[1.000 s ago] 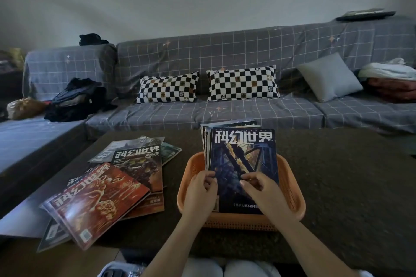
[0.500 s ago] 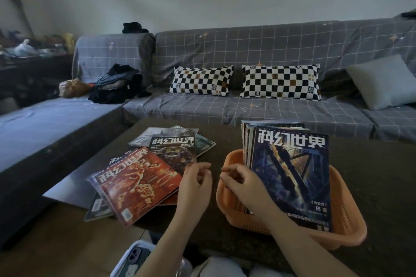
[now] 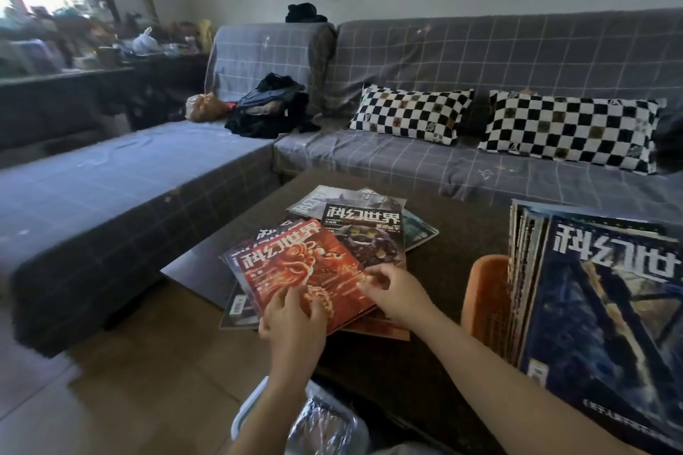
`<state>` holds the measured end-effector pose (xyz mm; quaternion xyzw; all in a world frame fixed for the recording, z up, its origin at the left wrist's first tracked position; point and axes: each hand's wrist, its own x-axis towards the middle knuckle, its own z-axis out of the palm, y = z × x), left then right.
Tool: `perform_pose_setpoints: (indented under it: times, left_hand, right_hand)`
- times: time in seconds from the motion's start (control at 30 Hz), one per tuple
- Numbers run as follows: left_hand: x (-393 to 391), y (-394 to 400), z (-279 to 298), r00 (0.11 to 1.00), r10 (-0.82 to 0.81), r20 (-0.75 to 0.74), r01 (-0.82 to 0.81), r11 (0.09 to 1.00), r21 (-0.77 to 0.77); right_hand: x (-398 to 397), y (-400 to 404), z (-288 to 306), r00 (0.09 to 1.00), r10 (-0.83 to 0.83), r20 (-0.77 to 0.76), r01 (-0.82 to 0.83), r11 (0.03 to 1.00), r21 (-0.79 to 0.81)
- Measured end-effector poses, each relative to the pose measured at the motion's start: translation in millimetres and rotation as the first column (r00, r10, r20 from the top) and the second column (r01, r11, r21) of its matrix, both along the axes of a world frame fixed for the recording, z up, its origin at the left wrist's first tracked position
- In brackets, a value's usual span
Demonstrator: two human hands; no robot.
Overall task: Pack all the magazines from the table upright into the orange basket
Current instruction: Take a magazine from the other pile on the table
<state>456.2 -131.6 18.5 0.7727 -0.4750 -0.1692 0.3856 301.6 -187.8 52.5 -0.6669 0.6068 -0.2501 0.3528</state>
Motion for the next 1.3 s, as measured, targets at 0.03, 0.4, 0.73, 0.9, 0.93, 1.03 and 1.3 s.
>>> perform_pose_setpoints:
  times: [0.03,0.4,0.73,0.9,0.93,1.03,1.3]
  left_hand:
    - [5,0,-4,1.0,0.009,-0.006,-0.009,1.0,0.019]
    - [37,0,-12,0.934,0.133,-0.331,-0.129,0.991,0.034]
    - [42,36,9,0.675,0.047,-0.736,-0.139,0.988,-0.063]
    - [17,48,42,0.579,-0.18,-0.795,0.023,0.978,-0.205]
    - [8,48,48,0.55,-0.218,-0.806,0.053,0.973,-0.227]
    - [-24,48,64,0.515,-0.299,-0.804,0.124,0.953,-0.275]
    - [-134,39,75,0.433,-0.495,-0.754,0.378,0.859,-0.346]
  right_hand:
    - [4,-6,-3,0.999,-0.003,-0.04,0.004,1.0,0.027]
    - [23,-17,-11,0.964,-0.061,-0.257,0.089,0.991,0.1]
    - [3,23,14,0.948,-0.21,0.239,0.145,0.954,0.262]
    - [-46,58,31,0.865,-0.28,0.417,0.208,0.955,0.21]
    - [-58,65,35,0.839,-0.296,0.456,0.226,0.953,0.201]
    - [-98,88,42,0.771,-0.328,0.546,0.289,0.944,0.16]
    - [-210,149,50,0.67,-0.412,0.617,0.438,0.891,0.119]
